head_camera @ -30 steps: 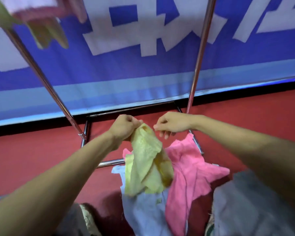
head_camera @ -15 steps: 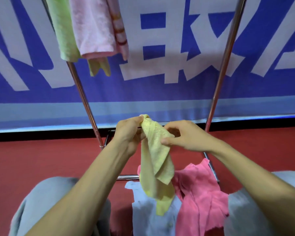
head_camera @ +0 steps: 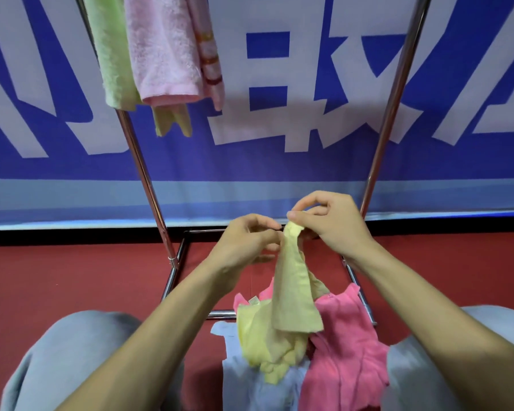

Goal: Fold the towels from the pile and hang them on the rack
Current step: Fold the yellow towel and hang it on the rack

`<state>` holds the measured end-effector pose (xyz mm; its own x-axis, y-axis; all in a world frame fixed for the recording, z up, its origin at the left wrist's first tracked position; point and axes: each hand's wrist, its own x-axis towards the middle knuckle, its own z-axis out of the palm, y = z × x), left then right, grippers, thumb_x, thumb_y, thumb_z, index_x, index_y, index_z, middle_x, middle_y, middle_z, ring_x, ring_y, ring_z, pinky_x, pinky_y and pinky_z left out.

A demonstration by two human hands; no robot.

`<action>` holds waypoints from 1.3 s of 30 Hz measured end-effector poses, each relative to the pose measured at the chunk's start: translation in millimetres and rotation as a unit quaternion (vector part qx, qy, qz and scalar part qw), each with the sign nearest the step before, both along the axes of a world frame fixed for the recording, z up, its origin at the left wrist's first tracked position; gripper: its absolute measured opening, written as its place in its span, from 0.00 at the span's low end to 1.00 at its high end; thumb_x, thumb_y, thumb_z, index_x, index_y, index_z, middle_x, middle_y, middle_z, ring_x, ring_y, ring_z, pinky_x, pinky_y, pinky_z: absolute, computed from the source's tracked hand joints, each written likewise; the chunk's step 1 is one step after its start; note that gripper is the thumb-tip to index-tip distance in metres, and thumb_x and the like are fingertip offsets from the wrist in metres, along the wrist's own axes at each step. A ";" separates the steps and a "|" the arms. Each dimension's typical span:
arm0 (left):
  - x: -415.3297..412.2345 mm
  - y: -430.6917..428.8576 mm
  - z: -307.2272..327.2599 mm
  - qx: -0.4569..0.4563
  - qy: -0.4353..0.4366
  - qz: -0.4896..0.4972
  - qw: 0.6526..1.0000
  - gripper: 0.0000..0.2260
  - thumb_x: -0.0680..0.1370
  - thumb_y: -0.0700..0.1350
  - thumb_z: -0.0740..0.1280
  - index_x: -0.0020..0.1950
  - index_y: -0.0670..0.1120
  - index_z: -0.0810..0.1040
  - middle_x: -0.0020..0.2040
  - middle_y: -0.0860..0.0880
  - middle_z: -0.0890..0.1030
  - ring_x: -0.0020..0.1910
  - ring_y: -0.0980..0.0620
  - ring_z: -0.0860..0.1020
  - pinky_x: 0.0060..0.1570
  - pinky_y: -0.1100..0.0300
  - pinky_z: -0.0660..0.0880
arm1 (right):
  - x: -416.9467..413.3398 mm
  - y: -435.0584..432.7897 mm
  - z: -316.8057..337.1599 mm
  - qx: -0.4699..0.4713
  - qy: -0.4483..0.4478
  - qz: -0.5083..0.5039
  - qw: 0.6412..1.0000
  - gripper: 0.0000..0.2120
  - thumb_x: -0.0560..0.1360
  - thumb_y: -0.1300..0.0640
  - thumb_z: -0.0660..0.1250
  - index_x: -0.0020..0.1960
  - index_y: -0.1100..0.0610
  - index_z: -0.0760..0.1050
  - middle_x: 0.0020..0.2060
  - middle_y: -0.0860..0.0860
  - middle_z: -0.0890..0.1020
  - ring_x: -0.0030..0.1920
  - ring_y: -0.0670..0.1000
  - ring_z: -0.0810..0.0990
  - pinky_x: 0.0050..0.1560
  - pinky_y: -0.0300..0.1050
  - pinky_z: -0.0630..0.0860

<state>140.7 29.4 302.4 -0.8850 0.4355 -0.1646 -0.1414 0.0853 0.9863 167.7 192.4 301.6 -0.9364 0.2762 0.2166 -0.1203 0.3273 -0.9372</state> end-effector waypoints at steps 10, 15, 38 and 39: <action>11.4 15.6 -23.3 -0.077 0.141 -0.007 0.987 0.17 0.69 0.49 0.76 0.49 0.40 0.75 0.38 0.48 0.81 0.39 0.50 0.81 0.45 0.54 0.77 | 5.2 -2.3 4.3 -0.066 -0.052 -0.021 0.996 0.03 0.67 0.61 0.76 0.37 0.58 0.83 0.30 0.54 0.83 0.32 0.50 0.79 0.41 0.48 0.79; 8.5 19.3 -29.9 -0.139 0.222 0.058 0.963 0.10 0.74 0.50 0.71 0.42 0.44 0.77 0.39 0.48 0.84 0.40 0.51 0.83 0.46 0.55 0.77 | 7.8 -2.7 4.6 -0.051 -0.066 0.009 0.996 0.02 0.69 0.63 0.74 0.40 0.58 0.83 0.37 0.58 0.85 0.36 0.49 0.81 0.39 0.40 0.78; -0.7 7.5 -17.4 -0.099 0.079 -0.034 0.991 0.04 0.81 0.43 0.60 0.46 0.48 0.71 0.40 0.49 0.74 0.37 0.54 0.70 0.36 0.64 0.66 | 0.5 2.6 -6.5 -0.031 -0.094 -0.008 0.995 0.09 0.75 0.63 0.66 0.39 0.55 0.80 0.33 0.50 0.81 0.34 0.46 0.78 0.34 0.40 0.73; -0.5 7.2 -15.7 -0.087 0.074 -0.037 0.993 0.04 0.80 0.45 0.62 0.46 0.48 0.72 0.40 0.49 0.75 0.37 0.55 0.71 0.35 0.64 0.67 | 0.2 3.6 -6.8 -0.032 -0.090 -0.003 0.995 0.08 0.75 0.62 0.66 0.39 0.55 0.80 0.33 0.50 0.81 0.35 0.46 0.78 0.36 0.40 0.74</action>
